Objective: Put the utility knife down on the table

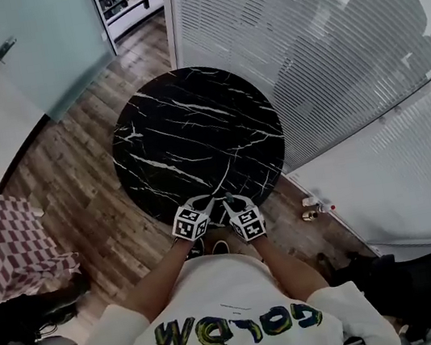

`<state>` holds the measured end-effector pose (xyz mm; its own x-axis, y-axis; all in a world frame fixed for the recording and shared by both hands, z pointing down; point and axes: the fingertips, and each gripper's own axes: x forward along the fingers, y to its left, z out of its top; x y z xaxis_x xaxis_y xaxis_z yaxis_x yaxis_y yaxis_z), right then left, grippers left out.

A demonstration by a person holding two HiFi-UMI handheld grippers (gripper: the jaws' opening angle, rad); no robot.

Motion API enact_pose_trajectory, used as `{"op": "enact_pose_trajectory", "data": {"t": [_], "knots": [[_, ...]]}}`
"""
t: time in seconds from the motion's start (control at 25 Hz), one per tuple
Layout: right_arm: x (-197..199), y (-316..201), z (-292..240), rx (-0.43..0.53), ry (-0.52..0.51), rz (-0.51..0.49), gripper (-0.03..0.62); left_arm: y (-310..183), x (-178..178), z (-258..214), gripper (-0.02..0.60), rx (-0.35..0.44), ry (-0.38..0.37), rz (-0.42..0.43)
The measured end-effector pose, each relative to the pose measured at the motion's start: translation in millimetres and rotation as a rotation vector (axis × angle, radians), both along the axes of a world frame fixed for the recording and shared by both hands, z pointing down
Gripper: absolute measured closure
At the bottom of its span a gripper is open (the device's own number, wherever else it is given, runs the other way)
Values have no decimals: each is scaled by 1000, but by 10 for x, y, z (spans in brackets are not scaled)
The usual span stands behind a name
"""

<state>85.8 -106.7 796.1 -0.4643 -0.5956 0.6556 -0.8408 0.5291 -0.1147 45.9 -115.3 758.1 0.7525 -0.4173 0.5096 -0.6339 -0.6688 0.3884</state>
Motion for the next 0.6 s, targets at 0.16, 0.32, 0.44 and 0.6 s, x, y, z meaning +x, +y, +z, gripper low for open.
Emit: {"op": "enact_pose_trajectory", "data": {"t": [0.16, 0.32, 0.44, 0.6], "knots": [[32, 20, 135, -52, 22, -5, 522, 12, 19, 135, 581, -32, -26, 7], [56, -17, 240, -86, 37, -2, 522, -12, 42, 286, 581, -74, -42, 5], [37, -25, 302, -104, 46, -7, 522, -16, 51, 413, 581, -93, -70, 8], [9, -28, 381, -138, 58, -7, 522, -6, 58, 529, 581, -118, -93, 10]]}}
